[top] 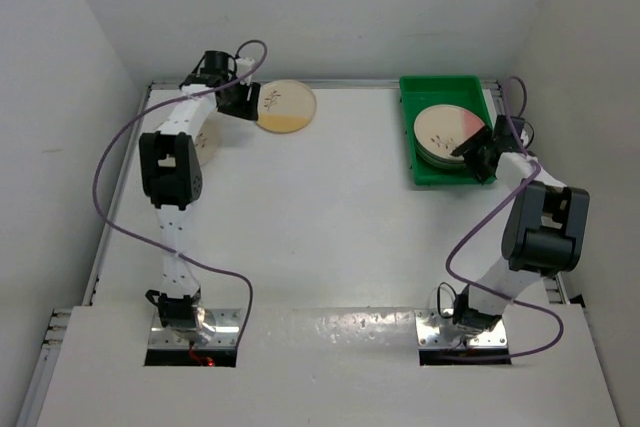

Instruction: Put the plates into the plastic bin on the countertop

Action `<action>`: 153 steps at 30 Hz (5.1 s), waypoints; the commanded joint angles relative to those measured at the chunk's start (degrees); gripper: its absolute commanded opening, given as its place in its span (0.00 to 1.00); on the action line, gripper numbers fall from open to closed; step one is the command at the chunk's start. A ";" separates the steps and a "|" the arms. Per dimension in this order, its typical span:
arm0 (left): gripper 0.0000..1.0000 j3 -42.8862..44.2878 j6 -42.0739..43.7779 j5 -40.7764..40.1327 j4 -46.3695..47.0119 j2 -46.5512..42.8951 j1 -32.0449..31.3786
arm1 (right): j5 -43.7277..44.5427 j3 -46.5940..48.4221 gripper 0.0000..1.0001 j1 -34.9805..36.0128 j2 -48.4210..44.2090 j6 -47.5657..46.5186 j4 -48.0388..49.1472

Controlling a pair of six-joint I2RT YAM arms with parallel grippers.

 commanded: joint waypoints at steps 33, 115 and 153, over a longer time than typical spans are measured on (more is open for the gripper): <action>0.15 -12.01 29.49 -13.27 -7.37 5.40 -15.49 | 10.35 1.67 0.62 15.00 -22.61 -19.75 -11.36; 0.00 -16.58 16.91 16.78 -13.36 -14.03 -15.05 | -39.48 6.42 0.06 39.70 22.06 -10.26 17.81; 0.59 -18.25 4.43 -3.79 -5.79 -12.18 21.25 | -10.12 -14.33 0.04 -8.47 -5.48 18.31 36.03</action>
